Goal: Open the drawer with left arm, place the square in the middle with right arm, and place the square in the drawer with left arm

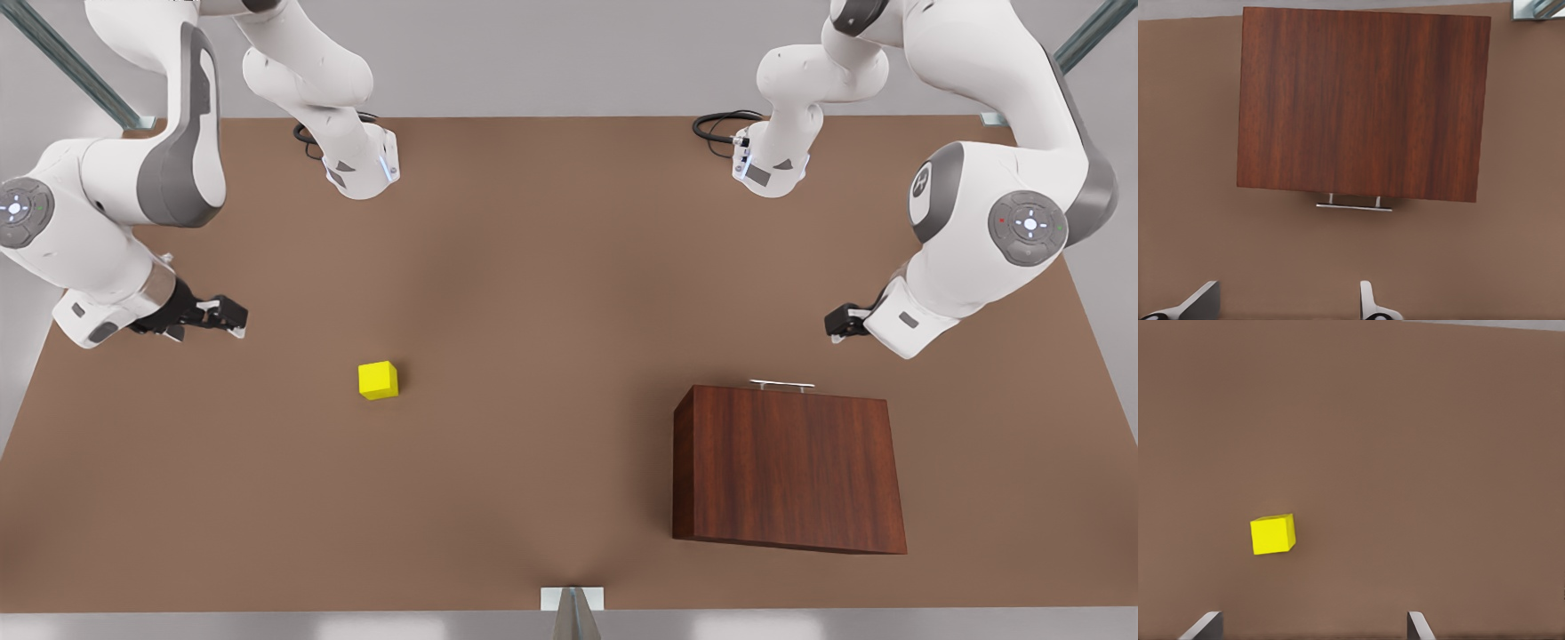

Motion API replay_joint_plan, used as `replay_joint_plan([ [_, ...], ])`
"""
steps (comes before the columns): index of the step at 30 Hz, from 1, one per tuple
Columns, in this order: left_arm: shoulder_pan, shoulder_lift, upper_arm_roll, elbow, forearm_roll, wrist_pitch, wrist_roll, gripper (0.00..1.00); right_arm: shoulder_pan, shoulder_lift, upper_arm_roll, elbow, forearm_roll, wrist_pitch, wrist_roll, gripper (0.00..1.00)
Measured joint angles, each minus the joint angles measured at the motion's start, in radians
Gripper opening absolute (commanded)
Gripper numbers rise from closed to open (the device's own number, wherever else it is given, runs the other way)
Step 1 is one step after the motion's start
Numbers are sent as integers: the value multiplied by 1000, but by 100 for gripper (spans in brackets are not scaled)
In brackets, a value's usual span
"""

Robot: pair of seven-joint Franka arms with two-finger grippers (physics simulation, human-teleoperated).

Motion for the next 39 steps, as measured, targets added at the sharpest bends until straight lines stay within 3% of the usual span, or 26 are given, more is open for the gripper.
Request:
replay_joint_plan([
  [3, 0, -26, 2, -57, 1, 36, -168, 100, 10, 3, 36, -72, 0, 33, -1, 100],
  [7, 3, -223, 14, -456, -29, 474, -800, 100, 66, -6, 47, -262, 0, 263, 2, 100],
  [10, -1, -343, 14, -724, -84, 753, -912, 100, 85, 32, 46, -365, 0, 396, 3, 100],
  [14, 0, -363, 14, -860, -187, 914, -939, 100, 111, 81, 48, -512, 0, 590, -2, 100],
  [23, -1, -341, 15, -968, -395, 1079, -973, 100, 175, 256, 46, -514, 3, 757, 5, 100],
  [39, -2, -198, 14, -1023, -505, 1233, -973, 100, 173, 349, 35, -505, -3, 872, 3, 100],
])
